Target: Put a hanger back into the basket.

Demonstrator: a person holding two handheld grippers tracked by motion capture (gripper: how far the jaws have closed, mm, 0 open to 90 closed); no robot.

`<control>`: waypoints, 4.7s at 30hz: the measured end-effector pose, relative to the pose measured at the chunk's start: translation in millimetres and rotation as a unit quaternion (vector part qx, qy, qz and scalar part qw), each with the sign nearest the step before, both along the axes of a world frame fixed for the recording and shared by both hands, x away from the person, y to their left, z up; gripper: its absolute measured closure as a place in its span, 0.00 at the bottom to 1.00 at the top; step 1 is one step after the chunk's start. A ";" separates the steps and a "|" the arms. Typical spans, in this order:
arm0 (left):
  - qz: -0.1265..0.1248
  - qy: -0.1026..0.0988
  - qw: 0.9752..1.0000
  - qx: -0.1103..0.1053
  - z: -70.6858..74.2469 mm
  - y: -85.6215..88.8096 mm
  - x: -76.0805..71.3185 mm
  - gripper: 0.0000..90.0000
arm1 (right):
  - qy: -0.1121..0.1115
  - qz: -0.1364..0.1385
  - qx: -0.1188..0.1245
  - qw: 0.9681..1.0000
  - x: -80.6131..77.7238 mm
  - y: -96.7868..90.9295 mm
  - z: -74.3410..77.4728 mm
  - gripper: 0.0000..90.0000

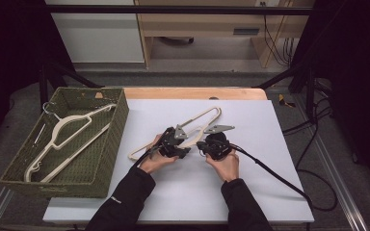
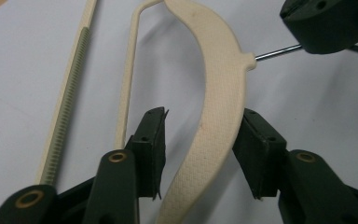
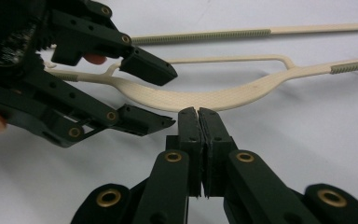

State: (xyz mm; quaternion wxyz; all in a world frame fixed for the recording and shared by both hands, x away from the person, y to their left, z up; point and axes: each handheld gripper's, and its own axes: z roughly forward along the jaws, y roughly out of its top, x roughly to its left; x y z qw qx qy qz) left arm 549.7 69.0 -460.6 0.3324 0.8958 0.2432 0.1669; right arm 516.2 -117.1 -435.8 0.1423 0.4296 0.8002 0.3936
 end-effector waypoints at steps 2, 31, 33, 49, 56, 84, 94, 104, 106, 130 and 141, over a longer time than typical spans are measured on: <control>-0.002 -0.001 1.000 0.004 -0.4 -0.9 0.5 0.63 | 0.001 -0.004 0.003 1.000 -0.5 0.4 0.7 0.99; -0.017 -0.033 0.999 0.028 21.5 6.6 -6.5 0.79 | -0.109 0.016 0.078 0.991 -32.1 -37.7 48.5 0.53; -0.015 -0.037 0.999 0.031 25.4 8.2 -6.3 0.81 | -0.120 0.005 0.090 0.989 -38.3 -48.5 50.3 0.44; 0.025 -0.048 0.998 0.011 45.9 19.1 -4.3 0.86 | -0.122 -0.037 0.134 0.983 -64.2 -109.4 33.7 0.14; 0.052 -0.061 0.997 0.012 56.3 26.7 1.0 0.90 | -0.119 -0.036 0.128 0.984 -70.2 -119.2 24.1 0.10; 0.090 -0.067 0.991 -0.071 95.2 63.5 -19.6 0.95 | -0.135 -0.034 0.113 0.984 -77.8 -126.8 22.1 0.04; 0.072 -0.076 0.987 -0.124 136.5 79.5 -52.4 0.95 | -0.142 -0.037 0.112 0.983 -81.4 -132.6 25.5 0.04; 0.046 -0.088 0.986 -0.136 177.9 95.0 -75.4 0.95 | -0.144 -0.044 0.107 0.983 -82.7 -134.9 26.8 0.03; 0.048 -0.087 0.985 -0.143 185.0 100.3 -77.9 0.95 | -0.145 -0.043 0.108 0.983 -83.1 -135.2 27.1 0.03; 0.072 -0.109 0.982 -0.138 233.6 190.2 -77.9 0.95 | -0.147 -0.041 0.104 0.983 -83.4 -136.0 29.0 0.03; 0.106 -0.111 0.979 -0.131 229.6 244.3 -71.1 0.95 | -0.145 -0.044 0.101 0.983 -82.6 -135.6 28.0 0.03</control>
